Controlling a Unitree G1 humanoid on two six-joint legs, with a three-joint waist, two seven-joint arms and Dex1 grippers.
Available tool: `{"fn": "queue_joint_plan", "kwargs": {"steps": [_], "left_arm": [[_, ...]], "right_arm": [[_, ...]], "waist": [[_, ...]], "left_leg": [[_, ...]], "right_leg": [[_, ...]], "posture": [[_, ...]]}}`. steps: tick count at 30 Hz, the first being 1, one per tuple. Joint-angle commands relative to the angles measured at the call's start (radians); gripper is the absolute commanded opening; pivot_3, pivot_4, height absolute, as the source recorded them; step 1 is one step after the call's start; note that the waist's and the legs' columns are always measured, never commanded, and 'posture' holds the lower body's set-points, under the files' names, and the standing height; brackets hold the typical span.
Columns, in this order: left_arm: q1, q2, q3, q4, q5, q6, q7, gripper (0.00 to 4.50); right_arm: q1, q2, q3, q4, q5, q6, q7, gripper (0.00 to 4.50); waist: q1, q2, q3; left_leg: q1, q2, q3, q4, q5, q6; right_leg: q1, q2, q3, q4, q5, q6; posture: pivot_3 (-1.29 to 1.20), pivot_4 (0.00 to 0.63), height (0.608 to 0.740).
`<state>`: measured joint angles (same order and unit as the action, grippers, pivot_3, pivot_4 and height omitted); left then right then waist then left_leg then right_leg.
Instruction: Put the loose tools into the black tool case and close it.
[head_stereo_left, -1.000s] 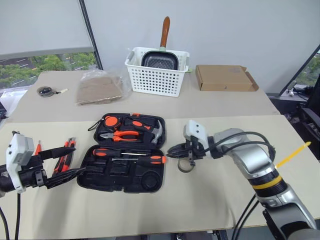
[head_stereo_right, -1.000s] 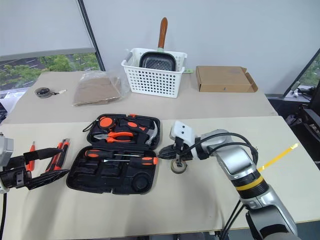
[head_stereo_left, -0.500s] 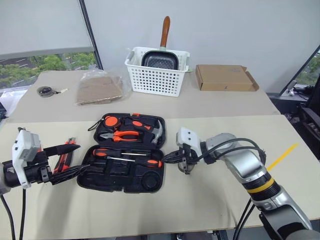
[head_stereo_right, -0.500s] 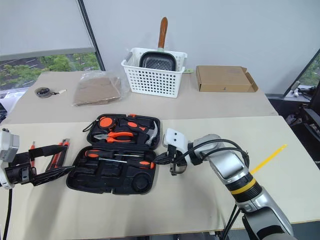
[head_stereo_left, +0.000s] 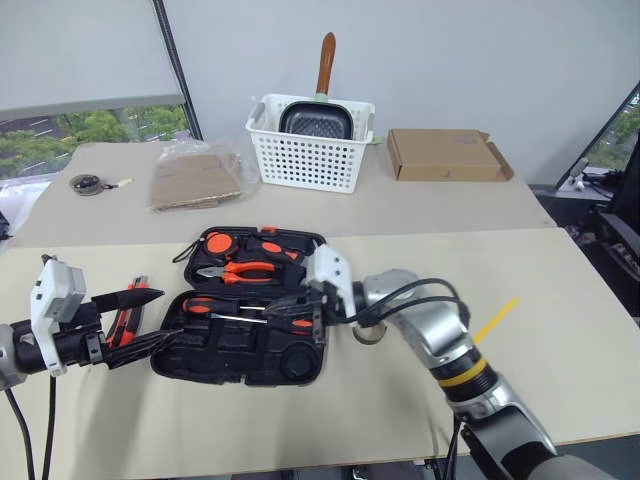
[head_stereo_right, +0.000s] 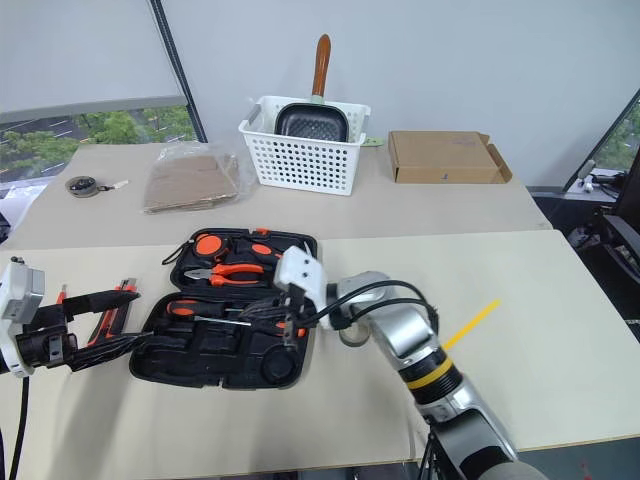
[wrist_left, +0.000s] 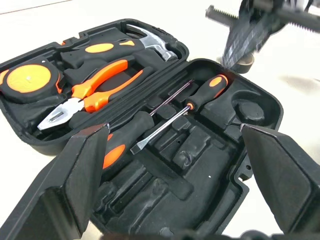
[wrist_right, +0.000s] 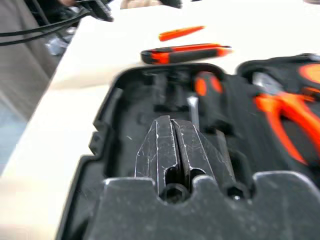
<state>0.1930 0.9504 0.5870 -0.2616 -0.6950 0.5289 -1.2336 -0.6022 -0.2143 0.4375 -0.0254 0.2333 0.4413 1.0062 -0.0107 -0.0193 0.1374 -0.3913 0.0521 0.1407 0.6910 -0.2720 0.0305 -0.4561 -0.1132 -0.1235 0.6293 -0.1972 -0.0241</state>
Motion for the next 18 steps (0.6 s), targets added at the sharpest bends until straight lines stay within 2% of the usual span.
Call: {"fn": "queue_joint_plan", "kwargs": {"steps": [1,12,18], "left_arm": [[0.005,0.009,0.02,-0.013,0.002,-0.011,-0.001,4.5],[0.05,-0.001,0.044,-0.017,0.005,-0.029,-0.006,4.5],[0.059,-0.002,0.048,-0.014,0.004,-0.034,-0.011,4.5]], "right_arm": [[-0.028,0.002,0.046,0.085,-0.086,-0.067,-0.026,0.09],[-0.061,-0.004,0.107,0.188,-0.188,0.0,-0.054,0.09],[-0.023,0.051,0.026,0.101,-0.041,-0.099,0.03,0.09]], "waist": [[0.003,0.0,0.0],[-0.002,0.0,0.002],[0.001,0.001,0.002]], "left_leg": [[0.0,0.0,0.0,0.0,0.0,0.0],[0.001,0.001,0.0,0.0,0.0,-0.001],[0.003,0.002,-0.003,0.0,-0.002,0.003]], "right_leg": [[0.0,-0.001,0.0,0.0,0.0,0.0],[0.0,0.001,0.0,0.001,0.0,0.0],[-0.001,0.0,-0.002,0.002,-0.002,-0.003]], "posture": [[0.0,0.15,0.7],[0.0,0.15,0.7],[0.0,0.15,0.7]]}}
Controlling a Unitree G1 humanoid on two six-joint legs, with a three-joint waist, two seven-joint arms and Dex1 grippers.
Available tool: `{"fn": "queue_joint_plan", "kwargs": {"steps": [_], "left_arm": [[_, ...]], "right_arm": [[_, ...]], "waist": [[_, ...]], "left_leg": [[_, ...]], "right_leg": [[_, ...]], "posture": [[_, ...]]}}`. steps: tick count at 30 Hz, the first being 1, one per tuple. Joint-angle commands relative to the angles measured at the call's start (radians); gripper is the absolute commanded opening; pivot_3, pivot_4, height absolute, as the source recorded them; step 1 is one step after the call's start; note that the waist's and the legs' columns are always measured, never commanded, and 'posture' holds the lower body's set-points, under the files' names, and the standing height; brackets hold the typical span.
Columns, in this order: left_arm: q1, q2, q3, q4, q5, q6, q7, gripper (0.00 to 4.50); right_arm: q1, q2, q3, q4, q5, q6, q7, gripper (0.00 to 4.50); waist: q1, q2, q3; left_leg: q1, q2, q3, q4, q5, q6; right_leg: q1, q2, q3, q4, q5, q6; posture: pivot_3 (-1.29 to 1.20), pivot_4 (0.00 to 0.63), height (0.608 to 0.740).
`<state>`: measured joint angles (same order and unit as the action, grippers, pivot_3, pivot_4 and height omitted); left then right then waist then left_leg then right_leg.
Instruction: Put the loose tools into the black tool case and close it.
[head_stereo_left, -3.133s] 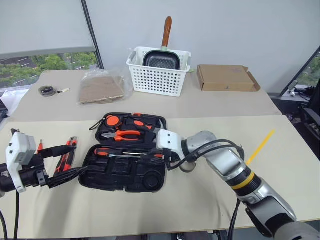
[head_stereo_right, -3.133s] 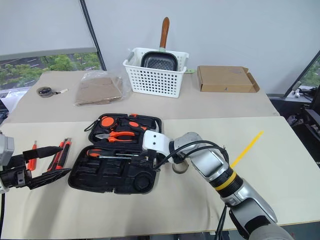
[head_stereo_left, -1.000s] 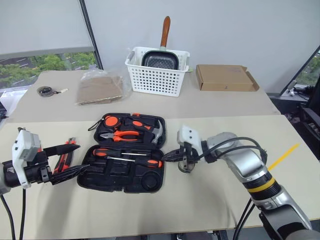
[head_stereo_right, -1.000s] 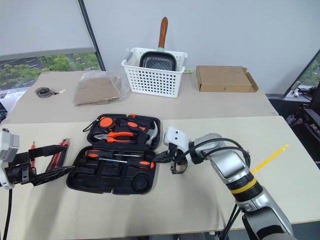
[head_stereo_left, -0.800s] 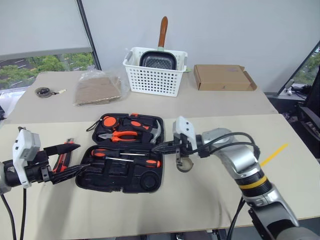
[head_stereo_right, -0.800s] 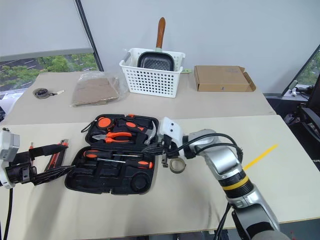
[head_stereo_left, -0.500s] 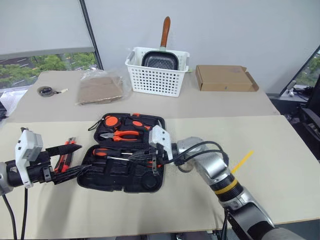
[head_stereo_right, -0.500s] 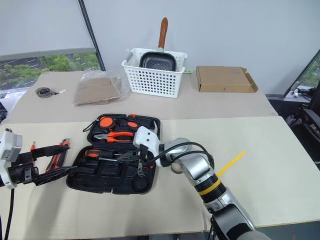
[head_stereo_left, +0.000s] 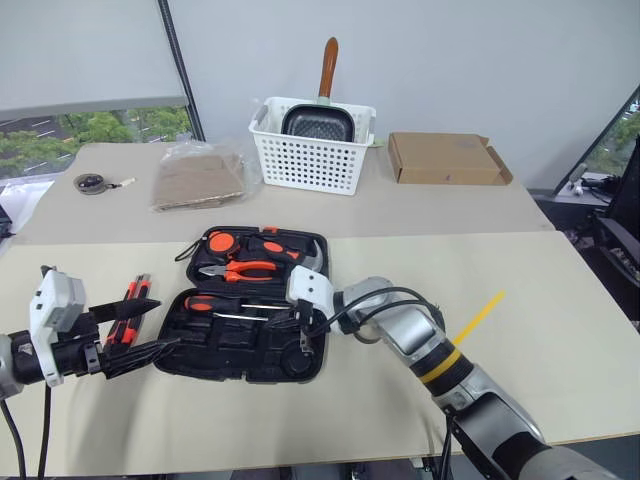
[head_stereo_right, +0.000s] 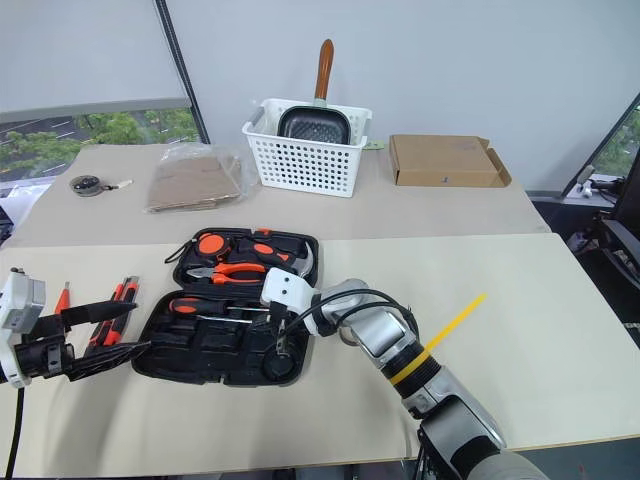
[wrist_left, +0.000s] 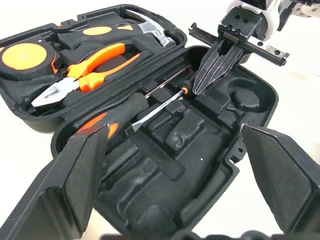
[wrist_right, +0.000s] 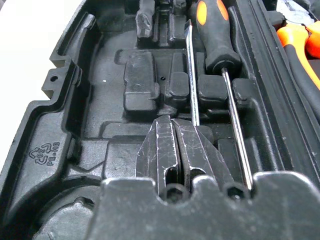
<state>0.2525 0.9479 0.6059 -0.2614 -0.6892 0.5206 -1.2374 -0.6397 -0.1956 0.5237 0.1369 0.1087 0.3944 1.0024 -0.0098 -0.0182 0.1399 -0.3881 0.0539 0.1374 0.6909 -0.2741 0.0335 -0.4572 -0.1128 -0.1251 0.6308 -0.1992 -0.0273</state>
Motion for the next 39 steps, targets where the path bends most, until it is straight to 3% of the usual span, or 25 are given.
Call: {"fn": "queue_joint_plan", "kwargs": {"steps": [1,11,26,34,39], "left_arm": [[-0.002,0.0,0.027,-0.011,-0.001,-0.027,-0.007,4.5],[-0.012,0.001,0.013,0.005,0.004,-0.041,-0.012,4.5],[0.007,-0.013,0.021,0.003,0.015,-0.049,-0.014,4.5],[-0.013,-0.086,0.057,0.054,0.032,-0.082,0.083,4.5],[-0.053,-0.141,0.089,0.11,0.05,-0.073,0.241,4.5]], "right_arm": [[0.014,0.051,-0.08,-0.059,0.098,-0.078,0.025,0.09],[-0.018,0.039,-0.061,0.036,0.012,-0.112,-0.018,0.09],[0.002,-0.008,0.053,0.037,-0.133,0.036,-0.05,0.09],[0.023,0.032,-0.133,-0.103,0.073,-0.147,0.02,0.09],[0.028,0.01,-0.242,-0.213,0.241,-0.097,0.081,0.09]], "waist": [[0.0,0.0,0.0],[-0.003,0.0,0.0],[-0.003,-0.001,-0.001],[-0.003,-0.003,-0.001],[-0.003,-0.004,-0.001]], "left_leg": [[0.0,0.0,0.0,0.0,0.0,0.0],[-0.003,-0.001,0.002,-0.003,0.003,-0.006],[0.0,-0.001,0.002,-0.005,0.002,-0.004],[-0.001,-0.001,0.002,-0.006,0.002,-0.004],[-0.001,-0.001,0.002,-0.006,0.003,-0.004]], "right_leg": [[0.0,0.0,0.0,0.0,0.0,0.0],[0.0,0.0,0.001,-0.002,0.002,0.002],[0.001,0.0,0.002,-0.001,0.001,0.001],[0.0,0.0,0.001,-0.001,0.001,0.002],[0.001,0.0,0.001,-0.001,0.001,0.001]], "posture": [[0.0,0.15,0.7],[0.0,0.15,0.7],[0.0,0.15,0.7],[0.0,0.15,0.7],[0.0,0.15,0.7]]}}
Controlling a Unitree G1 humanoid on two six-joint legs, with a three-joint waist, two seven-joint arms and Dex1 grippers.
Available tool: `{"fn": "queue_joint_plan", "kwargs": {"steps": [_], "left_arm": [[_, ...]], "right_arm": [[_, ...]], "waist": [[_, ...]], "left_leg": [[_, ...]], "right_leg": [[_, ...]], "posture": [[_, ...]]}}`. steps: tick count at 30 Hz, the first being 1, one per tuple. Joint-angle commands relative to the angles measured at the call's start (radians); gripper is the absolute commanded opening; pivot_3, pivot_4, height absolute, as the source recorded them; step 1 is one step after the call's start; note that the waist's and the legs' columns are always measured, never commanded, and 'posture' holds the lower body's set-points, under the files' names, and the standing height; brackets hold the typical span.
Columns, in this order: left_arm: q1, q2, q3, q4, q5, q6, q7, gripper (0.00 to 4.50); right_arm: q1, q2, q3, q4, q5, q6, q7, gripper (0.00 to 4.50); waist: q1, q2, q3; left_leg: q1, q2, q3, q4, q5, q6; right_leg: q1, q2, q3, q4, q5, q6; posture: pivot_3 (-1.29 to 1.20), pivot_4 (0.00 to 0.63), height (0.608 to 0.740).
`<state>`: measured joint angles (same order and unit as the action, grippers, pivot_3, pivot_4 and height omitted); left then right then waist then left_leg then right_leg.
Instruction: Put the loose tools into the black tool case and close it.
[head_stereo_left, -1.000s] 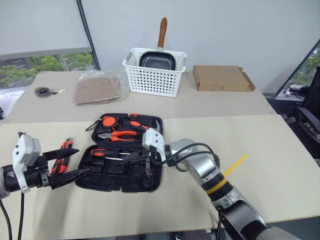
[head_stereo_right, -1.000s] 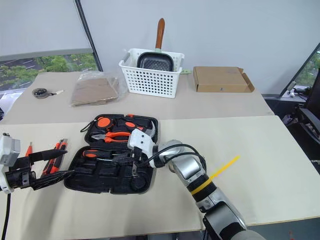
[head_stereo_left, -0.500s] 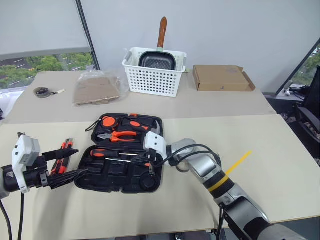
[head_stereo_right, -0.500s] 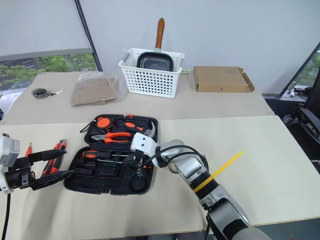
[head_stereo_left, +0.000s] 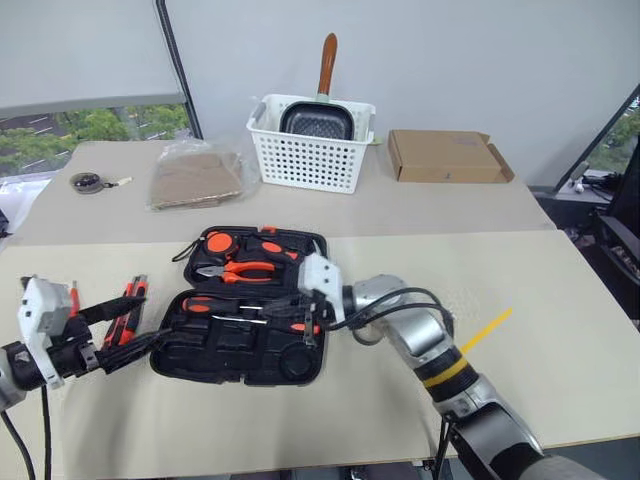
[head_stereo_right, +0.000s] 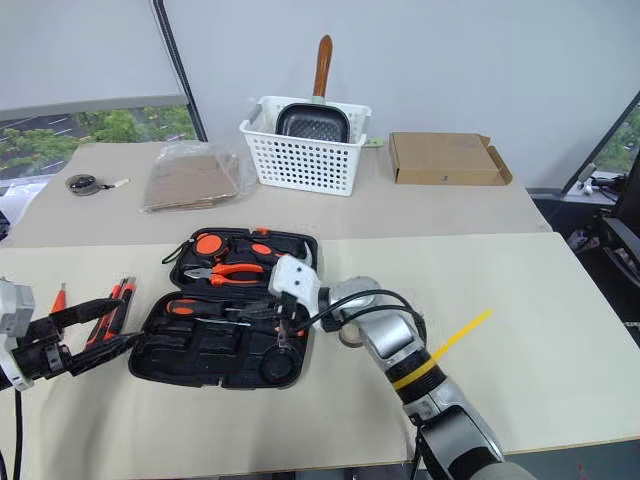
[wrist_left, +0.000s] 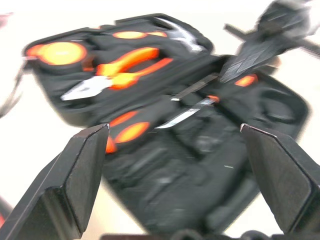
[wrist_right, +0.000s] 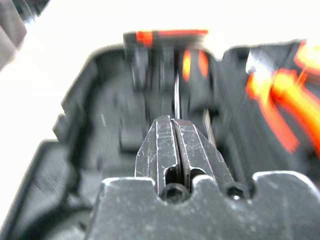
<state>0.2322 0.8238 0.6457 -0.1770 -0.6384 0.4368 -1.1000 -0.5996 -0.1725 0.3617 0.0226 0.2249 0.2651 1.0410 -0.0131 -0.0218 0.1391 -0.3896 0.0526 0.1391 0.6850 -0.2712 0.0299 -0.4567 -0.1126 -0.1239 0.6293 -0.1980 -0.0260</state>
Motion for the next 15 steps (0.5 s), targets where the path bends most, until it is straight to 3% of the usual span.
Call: {"fn": "queue_joint_plan", "kwargs": {"steps": [1,7,13,15], "left_arm": [[-0.041,-0.026,0.055,0.037,0.005,0.007,0.129,4.5],[-0.119,-0.074,0.102,0.194,0.1,-0.084,0.338,4.5],[-0.152,-0.062,0.081,0.336,0.21,-0.145,0.47,4.5],[-0.161,-0.065,0.065,0.37,0.237,-0.146,0.505,4.5]], "right_arm": [[-0.018,-0.023,-0.092,-0.112,0.145,0.053,0.048,0.33],[-0.019,-0.106,-0.171,-0.135,0.191,0.041,0.067,2.12],[0.036,-0.263,-0.27,-0.133,0.252,0.029,0.163,4.3],[0.058,-0.318,-0.314,-0.123,0.275,0.02,0.202,4.47]], "waist": [[0.0,0.0,0.0],[0.001,-0.001,-0.001],[0.005,-0.005,-0.002],[0.007,-0.005,-0.002]], "left_leg": [[0.0,0.0,0.0,0.0,0.0,0.001],[0.001,0.0,0.0,0.0,-0.002,0.004],[0.0,-0.001,0.0,0.0,-0.003,0.007],[0.0,-0.001,0.001,0.0,-0.004,0.008]], "right_leg": [[0.0,0.0,0.0,0.0,0.0,0.0],[0.001,-0.001,0.0,0.0,0.0,0.0],[0.001,-0.002,-0.001,-0.001,0.002,-0.003],[0.0,-0.002,-0.001,-0.002,0.004,-0.006]], "posture": [[0.0,0.15,0.7],[0.0,0.15,0.7],[0.0,0.15,0.7],[0.0,0.15,0.7]]}}
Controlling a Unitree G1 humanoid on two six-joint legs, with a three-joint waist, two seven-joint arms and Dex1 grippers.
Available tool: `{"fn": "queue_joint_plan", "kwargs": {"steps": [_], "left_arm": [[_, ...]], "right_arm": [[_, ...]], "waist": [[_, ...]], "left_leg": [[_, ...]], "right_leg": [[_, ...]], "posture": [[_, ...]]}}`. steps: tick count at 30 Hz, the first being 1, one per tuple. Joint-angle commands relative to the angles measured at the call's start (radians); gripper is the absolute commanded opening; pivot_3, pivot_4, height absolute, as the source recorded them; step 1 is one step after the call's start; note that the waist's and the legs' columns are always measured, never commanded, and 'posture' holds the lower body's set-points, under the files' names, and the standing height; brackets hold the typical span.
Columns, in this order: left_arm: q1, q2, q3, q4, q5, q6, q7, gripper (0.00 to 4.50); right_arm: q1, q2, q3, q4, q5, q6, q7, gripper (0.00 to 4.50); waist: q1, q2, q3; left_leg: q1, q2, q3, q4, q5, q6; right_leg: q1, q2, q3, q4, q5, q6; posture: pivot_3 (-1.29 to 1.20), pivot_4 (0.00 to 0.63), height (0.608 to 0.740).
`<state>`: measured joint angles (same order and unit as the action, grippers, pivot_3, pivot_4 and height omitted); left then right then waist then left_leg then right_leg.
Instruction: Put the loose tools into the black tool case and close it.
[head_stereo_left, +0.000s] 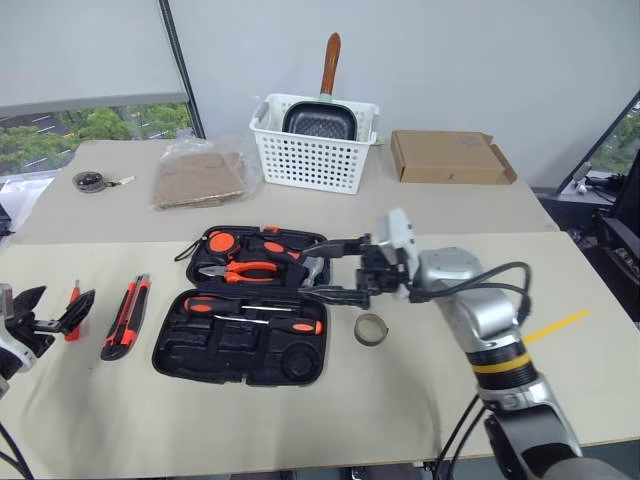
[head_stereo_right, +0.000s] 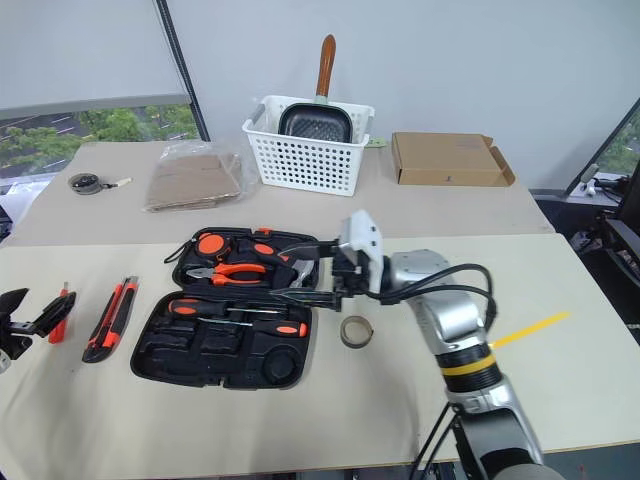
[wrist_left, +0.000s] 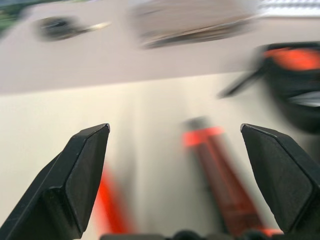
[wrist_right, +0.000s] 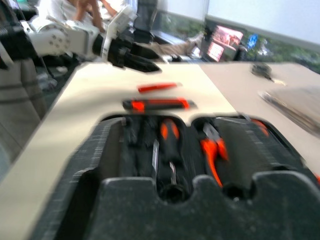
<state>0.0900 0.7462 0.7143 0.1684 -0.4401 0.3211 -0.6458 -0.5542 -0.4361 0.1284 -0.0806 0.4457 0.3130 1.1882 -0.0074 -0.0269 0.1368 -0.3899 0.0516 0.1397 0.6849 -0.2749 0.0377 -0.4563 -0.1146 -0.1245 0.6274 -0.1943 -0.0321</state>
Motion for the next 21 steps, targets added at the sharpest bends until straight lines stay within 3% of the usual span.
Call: {"fn": "queue_joint_plan", "kwargs": {"steps": [1,7,21], "left_arm": [[-0.022,0.009,-0.012,0.038,0.047,-0.026,0.063,4.5],[-0.058,-0.014,-0.045,0.116,0.081,0.002,0.158,4.5],[-0.15,0.005,-0.141,0.241,0.132,0.06,0.208,4.5]], "right_arm": [[0.022,-0.079,-0.1,-0.017,0.066,-0.029,0.069,4.47],[0.054,-0.149,-0.169,-0.011,0.102,-0.03,0.099,4.47],[0.039,-0.123,-0.157,-0.018,0.105,-0.038,0.065,4.47]], "waist": [[0.003,0.0,0.0],[0.009,-0.001,0.0],[0.02,0.0,0.0]], "left_leg": [[0.0,0.0,0.0,0.0,0.0,0.0],[0.0,0.001,0.0,0.0,-0.001,0.0],[0.001,0.0,0.001,-0.001,0.0,-0.002]], "right_leg": [[0.0,-0.001,0.0,0.0,0.0,0.0],[0.0,-0.003,0.0,-0.001,-0.001,0.001],[0.0,-0.008,-0.002,0.001,-0.002,0.004]], "posture": [[0.0,0.15,0.7],[0.0,0.15,0.7],[0.0,0.15,0.7]]}}
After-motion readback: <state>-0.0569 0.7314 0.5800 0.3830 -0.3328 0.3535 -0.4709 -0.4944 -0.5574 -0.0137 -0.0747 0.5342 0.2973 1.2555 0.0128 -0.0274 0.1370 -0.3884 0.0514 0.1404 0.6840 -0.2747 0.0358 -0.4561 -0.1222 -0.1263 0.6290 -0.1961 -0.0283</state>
